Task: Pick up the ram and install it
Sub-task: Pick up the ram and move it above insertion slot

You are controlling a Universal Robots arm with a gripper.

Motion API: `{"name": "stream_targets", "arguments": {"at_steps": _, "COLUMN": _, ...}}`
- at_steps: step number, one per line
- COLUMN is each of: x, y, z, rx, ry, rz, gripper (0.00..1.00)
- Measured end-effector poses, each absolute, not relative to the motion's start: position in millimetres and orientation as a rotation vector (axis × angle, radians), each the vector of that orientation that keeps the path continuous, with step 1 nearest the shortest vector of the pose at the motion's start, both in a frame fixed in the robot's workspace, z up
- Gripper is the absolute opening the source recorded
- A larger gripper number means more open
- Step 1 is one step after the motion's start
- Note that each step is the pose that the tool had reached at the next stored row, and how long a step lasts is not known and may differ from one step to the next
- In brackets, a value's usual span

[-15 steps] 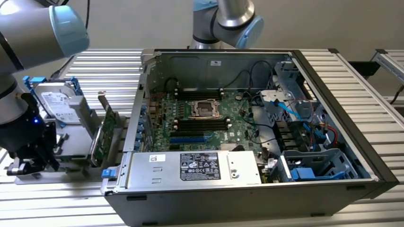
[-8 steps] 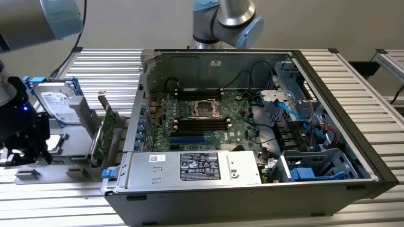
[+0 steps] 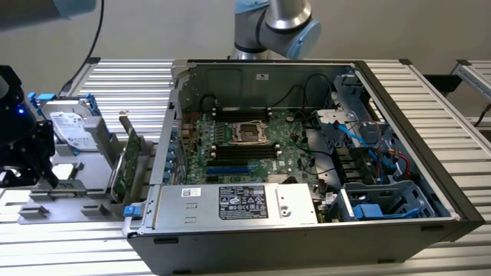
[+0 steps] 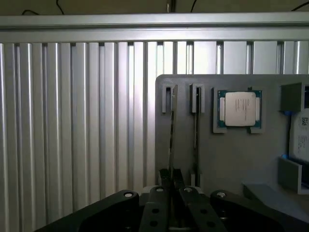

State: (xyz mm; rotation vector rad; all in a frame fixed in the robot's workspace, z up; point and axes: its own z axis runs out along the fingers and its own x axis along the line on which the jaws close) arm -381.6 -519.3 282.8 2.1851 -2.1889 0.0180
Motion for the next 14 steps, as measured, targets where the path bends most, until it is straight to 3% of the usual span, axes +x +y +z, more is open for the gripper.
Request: {"name": "stream_targets", "arguments": {"at_steps": 14, "x": -357, "y": -519, "z": 341, "rx": 2.257, "ry": -2.132, "rz": 0.0, "gripper": 0.14}}
